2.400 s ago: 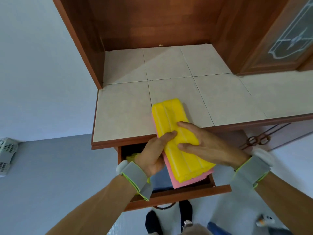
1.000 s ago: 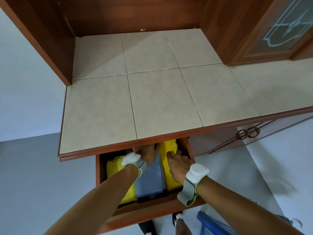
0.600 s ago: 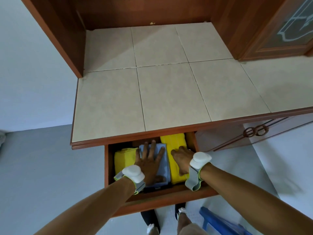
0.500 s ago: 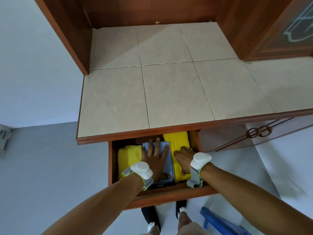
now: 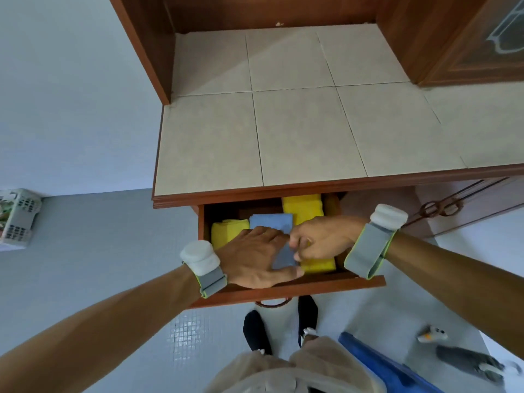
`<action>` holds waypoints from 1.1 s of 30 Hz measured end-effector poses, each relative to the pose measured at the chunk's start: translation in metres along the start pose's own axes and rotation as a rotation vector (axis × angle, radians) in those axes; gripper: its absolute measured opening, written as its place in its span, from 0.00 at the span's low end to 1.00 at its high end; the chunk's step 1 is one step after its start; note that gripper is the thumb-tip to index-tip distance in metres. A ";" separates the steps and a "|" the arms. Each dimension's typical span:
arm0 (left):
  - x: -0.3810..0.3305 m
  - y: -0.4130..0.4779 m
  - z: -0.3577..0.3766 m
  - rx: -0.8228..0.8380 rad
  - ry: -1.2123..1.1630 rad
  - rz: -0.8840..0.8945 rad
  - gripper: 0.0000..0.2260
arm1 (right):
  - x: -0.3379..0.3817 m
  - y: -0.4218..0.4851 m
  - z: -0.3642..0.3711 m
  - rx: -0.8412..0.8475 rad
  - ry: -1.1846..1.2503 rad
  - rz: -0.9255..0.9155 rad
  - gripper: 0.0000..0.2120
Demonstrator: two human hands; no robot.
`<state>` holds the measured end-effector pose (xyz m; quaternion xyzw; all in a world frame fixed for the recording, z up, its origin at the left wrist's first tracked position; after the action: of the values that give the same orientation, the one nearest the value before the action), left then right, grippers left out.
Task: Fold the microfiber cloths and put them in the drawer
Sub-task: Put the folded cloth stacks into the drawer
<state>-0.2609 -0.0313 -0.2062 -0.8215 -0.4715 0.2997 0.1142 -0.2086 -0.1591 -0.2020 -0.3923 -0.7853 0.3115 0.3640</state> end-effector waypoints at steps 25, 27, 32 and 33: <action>0.033 0.008 -0.066 -0.549 0.529 -0.092 0.49 | 0.019 -0.022 -0.042 -0.857 -0.579 -0.018 0.32; 0.037 0.014 -0.068 -0.572 0.528 -0.083 0.43 | 0.013 -0.017 -0.051 -0.889 -0.577 0.011 0.32; 0.036 0.024 -0.076 -0.695 0.568 -0.083 0.30 | 0.017 -0.005 -0.061 -1.036 -0.602 0.082 0.19; 0.036 0.026 -0.077 -0.709 0.583 -0.087 0.27 | 0.016 -0.003 -0.063 -1.058 -0.608 0.097 0.16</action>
<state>-0.1831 -0.0073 -0.1708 -0.8394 -0.5271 -0.1285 -0.0335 -0.1655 -0.1342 -0.1605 -0.4486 -0.8834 -0.0064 -0.1350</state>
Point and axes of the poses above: each hand's wrist, its own y-axis towards the middle knuckle, its own z-axis out of the palm, x = y × z, the point moved 5 cm from there along y, towards the middle knuckle, and after that the axes turned 1 degree about x, right-handed, at the moved point
